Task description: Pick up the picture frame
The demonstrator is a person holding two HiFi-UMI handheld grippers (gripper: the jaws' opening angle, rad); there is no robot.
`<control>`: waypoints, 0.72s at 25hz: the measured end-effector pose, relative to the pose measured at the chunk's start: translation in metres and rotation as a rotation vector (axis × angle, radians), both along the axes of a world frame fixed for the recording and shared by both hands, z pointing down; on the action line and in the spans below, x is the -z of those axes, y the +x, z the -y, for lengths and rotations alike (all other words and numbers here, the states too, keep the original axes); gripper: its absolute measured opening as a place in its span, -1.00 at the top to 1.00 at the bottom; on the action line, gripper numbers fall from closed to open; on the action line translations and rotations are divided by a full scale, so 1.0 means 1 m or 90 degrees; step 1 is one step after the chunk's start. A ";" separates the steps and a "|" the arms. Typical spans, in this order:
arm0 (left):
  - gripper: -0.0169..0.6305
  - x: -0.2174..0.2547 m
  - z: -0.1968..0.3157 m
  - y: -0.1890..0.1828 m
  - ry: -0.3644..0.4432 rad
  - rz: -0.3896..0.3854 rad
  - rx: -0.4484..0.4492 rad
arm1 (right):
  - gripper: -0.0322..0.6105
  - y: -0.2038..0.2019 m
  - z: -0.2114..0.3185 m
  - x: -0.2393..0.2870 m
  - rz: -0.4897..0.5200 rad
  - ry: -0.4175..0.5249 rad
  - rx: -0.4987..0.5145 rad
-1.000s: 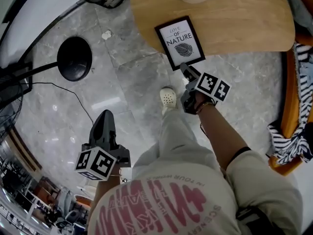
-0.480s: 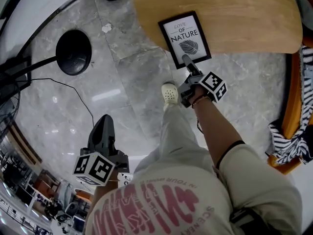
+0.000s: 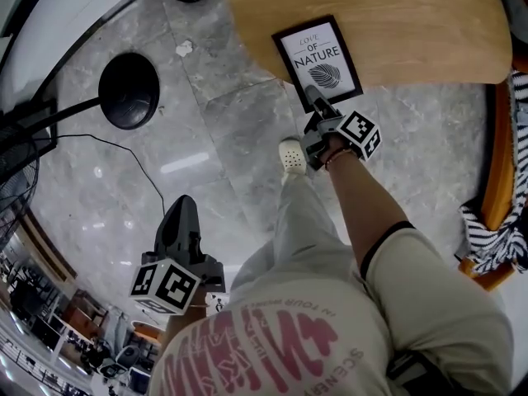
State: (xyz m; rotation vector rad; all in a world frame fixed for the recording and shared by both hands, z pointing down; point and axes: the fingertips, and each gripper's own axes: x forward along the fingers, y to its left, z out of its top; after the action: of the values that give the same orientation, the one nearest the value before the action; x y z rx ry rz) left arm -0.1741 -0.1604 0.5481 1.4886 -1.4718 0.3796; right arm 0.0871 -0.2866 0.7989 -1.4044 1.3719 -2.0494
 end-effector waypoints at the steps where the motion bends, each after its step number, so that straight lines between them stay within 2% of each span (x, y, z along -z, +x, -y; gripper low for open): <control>1: 0.94 0.001 0.000 -0.001 0.003 -0.002 0.004 | 0.28 -0.001 0.001 0.004 0.006 0.005 0.001; 2: 0.94 0.002 0.000 -0.002 0.004 -0.006 0.009 | 0.42 -0.001 0.002 0.008 0.009 0.008 0.004; 9: 0.94 0.011 0.000 -0.002 0.042 -0.026 0.012 | 0.49 0.000 -0.006 0.023 -0.007 -0.021 0.019; 15: 0.94 0.028 0.001 -0.010 0.083 -0.014 0.009 | 0.69 0.003 -0.007 0.055 -0.014 -0.020 0.017; 18: 0.94 0.038 0.005 -0.013 0.110 -0.001 0.004 | 0.72 0.005 -0.003 0.069 -0.026 -0.026 0.017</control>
State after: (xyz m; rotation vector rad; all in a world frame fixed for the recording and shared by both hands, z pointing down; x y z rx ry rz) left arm -0.1876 -0.1655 0.5102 1.6188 -1.5384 0.2529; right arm 0.0923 -0.2835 0.7302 -1.4609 1.3798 -2.0885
